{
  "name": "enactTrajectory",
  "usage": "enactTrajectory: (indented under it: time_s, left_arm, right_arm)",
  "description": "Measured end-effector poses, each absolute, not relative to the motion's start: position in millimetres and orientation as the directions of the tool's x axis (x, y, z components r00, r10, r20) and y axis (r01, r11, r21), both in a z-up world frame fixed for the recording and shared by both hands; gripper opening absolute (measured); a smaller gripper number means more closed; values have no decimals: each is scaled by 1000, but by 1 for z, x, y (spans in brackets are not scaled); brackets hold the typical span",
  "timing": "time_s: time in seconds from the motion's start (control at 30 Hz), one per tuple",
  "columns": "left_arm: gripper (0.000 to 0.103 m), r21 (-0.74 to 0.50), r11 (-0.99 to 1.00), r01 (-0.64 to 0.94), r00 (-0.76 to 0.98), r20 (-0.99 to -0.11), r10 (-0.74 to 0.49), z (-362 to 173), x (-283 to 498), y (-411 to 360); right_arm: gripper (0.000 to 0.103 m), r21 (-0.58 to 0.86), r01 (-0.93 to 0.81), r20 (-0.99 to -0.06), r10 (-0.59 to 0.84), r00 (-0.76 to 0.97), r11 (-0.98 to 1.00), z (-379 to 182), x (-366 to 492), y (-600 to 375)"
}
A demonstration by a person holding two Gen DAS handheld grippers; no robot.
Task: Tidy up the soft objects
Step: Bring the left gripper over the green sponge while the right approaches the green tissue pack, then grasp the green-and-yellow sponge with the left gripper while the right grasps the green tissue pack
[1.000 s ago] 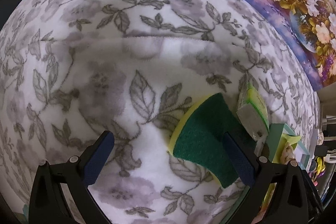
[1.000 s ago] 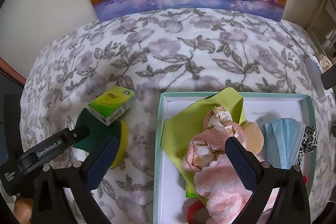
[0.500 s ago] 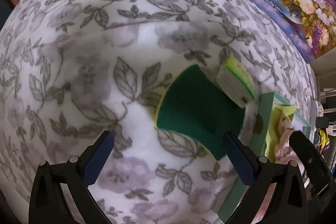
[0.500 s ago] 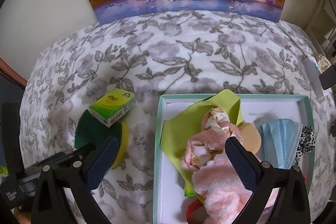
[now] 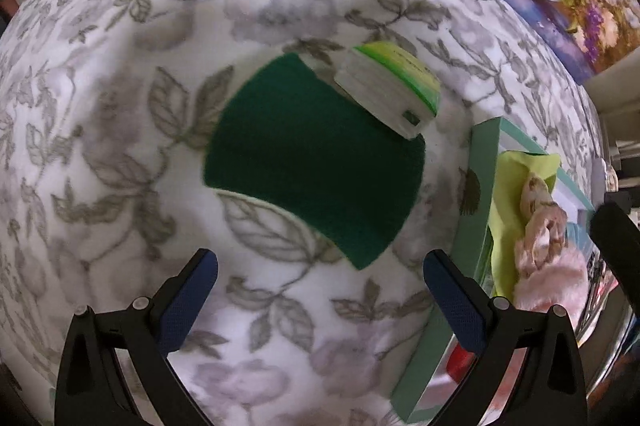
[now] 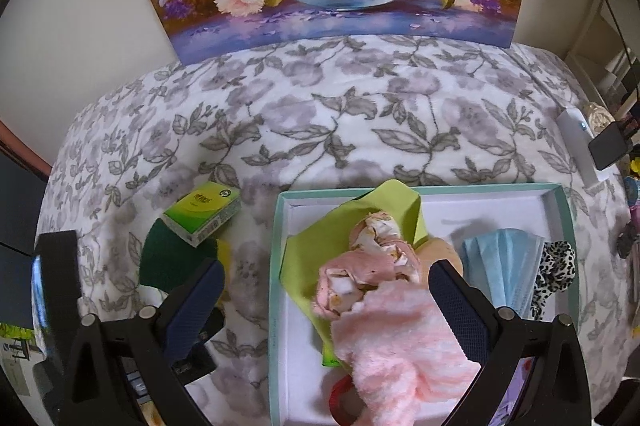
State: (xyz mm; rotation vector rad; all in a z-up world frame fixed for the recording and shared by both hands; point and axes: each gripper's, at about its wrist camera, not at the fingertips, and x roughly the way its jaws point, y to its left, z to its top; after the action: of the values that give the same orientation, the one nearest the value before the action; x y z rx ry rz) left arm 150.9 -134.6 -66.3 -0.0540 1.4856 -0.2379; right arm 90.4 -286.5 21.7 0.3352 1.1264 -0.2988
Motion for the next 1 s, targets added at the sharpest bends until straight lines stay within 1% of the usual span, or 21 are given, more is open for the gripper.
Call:
enactTrajectory:
  time_s: [0.13,0.33,0.5,0.77,1.0]
  left_arm:
    - [102,-184,979,86,80,-978,-191,-73,146,-142]
    - [102,-98,993,64,133,-986,-105,-72,145,-136]
    - [102,-103,994,46,117,-987,-108,-71,143,-119]
    - [102,-38,999,21,141,-989,-41,-58,142,-76]
    - [102,-26,994,-104,148,-989,-10,-59,157,-28]
  right_arm:
    - [103,103,389,-914,-67,400,916,22,89,-287]
    - [103,107,387,-915,-62,399,916,22,90,-287]
    - [103,106,373,-914,-57,401,922,22,91,-281]
    - [103,103,345,-916,-46,398,933,22,96,-268]
    - [103,95,320,-920,-40,391,942,19,102,-255]
